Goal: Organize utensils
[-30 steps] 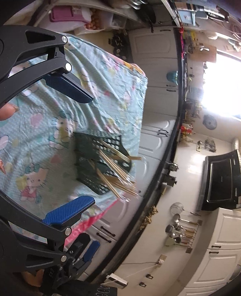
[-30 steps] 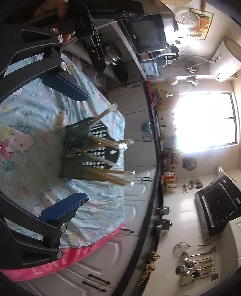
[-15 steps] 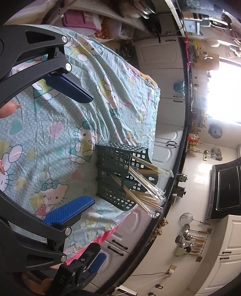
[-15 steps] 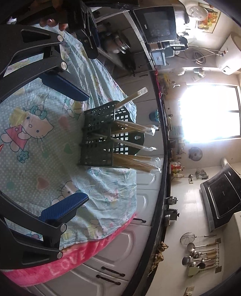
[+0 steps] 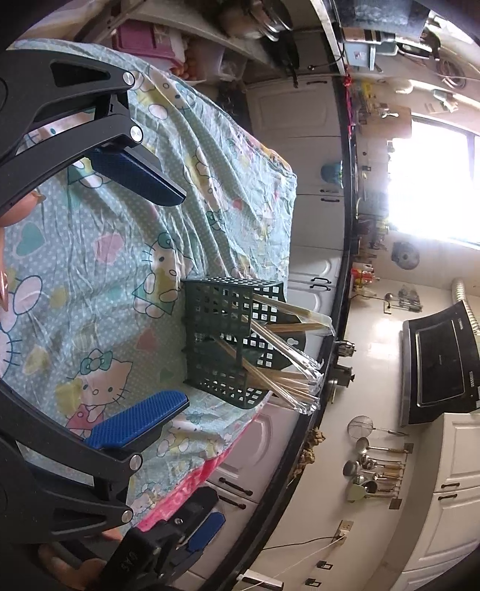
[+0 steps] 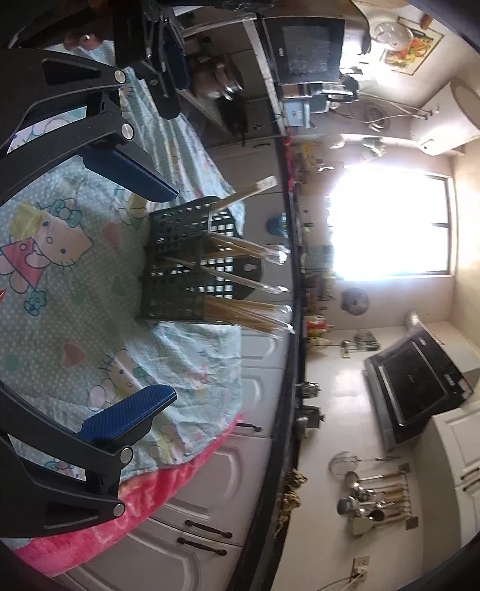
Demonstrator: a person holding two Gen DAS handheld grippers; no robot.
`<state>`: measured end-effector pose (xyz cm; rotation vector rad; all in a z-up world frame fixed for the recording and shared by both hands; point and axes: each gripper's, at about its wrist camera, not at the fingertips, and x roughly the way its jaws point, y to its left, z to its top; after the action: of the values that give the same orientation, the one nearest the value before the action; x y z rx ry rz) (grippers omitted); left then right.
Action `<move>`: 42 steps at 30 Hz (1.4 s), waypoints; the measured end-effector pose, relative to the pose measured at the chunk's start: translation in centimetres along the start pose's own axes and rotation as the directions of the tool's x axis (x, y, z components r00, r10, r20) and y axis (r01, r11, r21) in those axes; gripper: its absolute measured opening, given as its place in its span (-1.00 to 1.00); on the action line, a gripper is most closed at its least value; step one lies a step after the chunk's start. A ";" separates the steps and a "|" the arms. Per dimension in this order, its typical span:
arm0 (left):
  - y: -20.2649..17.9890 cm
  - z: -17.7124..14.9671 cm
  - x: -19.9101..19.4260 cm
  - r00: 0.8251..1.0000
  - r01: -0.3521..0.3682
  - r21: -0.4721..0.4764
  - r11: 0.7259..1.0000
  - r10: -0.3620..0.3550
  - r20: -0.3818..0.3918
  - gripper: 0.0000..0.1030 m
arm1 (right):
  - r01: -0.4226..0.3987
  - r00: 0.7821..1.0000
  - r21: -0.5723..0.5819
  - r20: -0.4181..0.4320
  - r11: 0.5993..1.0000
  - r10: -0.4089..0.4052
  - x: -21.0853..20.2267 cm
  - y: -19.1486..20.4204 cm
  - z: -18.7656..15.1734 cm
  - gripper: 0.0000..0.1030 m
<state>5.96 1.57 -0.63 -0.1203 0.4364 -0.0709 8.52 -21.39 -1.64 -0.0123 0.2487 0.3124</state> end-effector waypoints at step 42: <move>0.3 0.0 -0.8 0.998 -0.007 -0.037 0.999 0.009 0.063 0.79 | 0.011 0.999 -0.018 0.050 1.000 -0.010 -0.9 0.7 -0.5 0.87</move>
<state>5.25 1.97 -0.29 -0.1571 0.3748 -0.0511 7.34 -21.06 -1.83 -0.0237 0.1957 0.3042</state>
